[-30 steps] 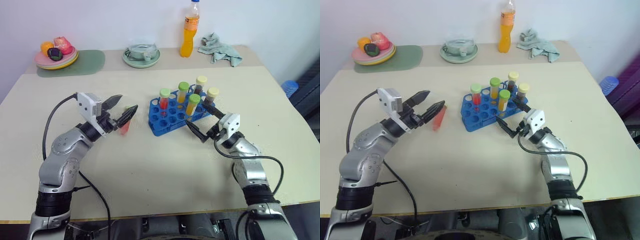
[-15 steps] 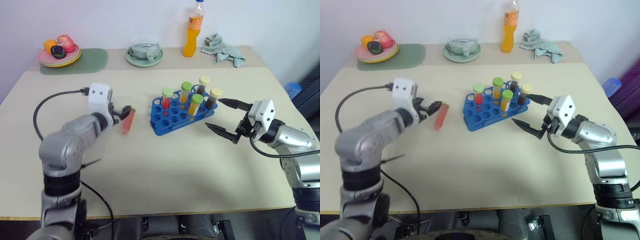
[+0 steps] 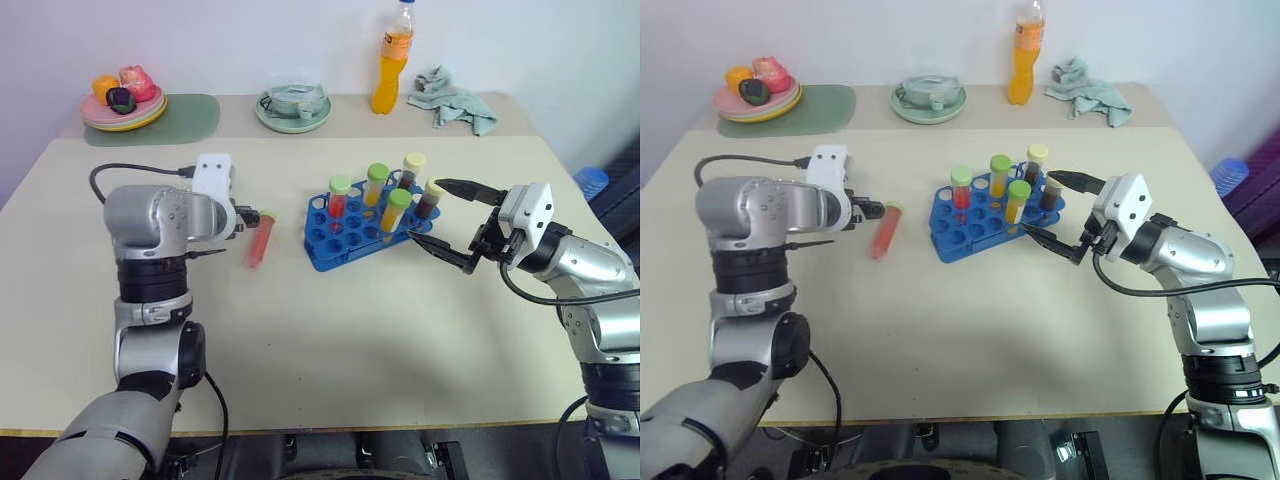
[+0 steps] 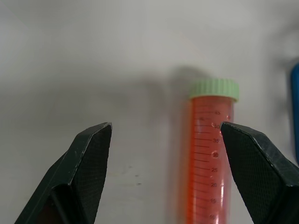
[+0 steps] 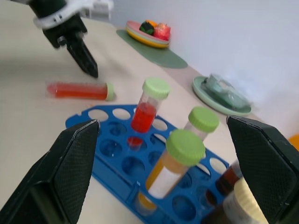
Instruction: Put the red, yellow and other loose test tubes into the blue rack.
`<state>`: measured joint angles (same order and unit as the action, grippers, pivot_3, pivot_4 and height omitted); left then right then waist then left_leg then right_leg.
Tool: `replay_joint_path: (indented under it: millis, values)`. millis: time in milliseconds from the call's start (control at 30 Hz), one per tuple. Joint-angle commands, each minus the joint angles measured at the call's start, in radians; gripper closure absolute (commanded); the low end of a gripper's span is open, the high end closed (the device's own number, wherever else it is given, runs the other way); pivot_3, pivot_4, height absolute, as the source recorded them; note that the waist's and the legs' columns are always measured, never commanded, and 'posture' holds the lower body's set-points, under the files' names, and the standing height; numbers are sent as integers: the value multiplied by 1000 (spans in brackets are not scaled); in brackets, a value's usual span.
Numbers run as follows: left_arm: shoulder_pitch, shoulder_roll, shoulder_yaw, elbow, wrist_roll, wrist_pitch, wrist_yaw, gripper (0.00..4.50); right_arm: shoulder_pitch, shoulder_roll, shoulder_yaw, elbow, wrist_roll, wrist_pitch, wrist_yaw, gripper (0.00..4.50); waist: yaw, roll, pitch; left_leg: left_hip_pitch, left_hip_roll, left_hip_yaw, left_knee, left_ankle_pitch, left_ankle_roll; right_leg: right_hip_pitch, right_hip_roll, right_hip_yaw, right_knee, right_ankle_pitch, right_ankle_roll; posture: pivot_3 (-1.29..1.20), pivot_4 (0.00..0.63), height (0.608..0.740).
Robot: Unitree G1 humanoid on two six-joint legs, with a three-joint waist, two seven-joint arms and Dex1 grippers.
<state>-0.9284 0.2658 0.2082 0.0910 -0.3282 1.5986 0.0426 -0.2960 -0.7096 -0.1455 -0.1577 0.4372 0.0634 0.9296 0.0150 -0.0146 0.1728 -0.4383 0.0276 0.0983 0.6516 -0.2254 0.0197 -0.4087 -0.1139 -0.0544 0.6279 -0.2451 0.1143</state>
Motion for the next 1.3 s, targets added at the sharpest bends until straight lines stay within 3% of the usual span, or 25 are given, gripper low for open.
replay_joint_path:
  millis: [33, 267, 533, 1067, 1167, 1300]
  values:
    - [-54, -48, -1, 110, 42, -31, 7, 700, -2, 8, -18, -55, 8, 8, -23, 50, -1, 0, 0, 0, 0, 0, 0, 0, 0, 0, 0, 0, 0, 0, 0, 0, 150, 740]
    - [-223, -133, 150, 341, 133, -34, 106, 700, 6, 32, -14, -98, -14, 16, -79, 50, -1, -1, 0, -1, -1, 0, 0, 0, 0, -1, 0, -1, 0, 0, 0, 0, 150, 740]
    - [-360, -145, 295, 539, 219, 16, 189, 700, 13, 49, -13, -124, -13, 48, -124, 50, -2, -2, 1, -2, -2, 0, 0, 0, -1, -2, 0, -1, 0, 0, 1, 0, 150, 740]
    - [-467, -75, 249, 846, 231, -55, 115, 700, 6, 71, -1, -181, -16, 111, -172, 50, -4, -2, 1, -2, -2, 3, 0, 1, -2, -2, 0, -1, 1, 0, 1, 0, 150, 740]
    - [-467, -73, 241, 882, 238, -117, 124, 1562, 15, 73, -1, -192, -16, 116, -183, 0, -3, -1, 1, -2, -2, 3, 0, 1, -2, -2, 0, -1, 2, 0, 1, 0, 150, 740]
    - [-464, -72, 226, 911, 230, -145, 124, 3523, 27, 76, -2, -208, -17, 125, -195, 0, 1, -1, 1, -1, -2, 2, 1, 1, -2, -1, 0, -2, 2, 0, 1, 0, 150, 740]
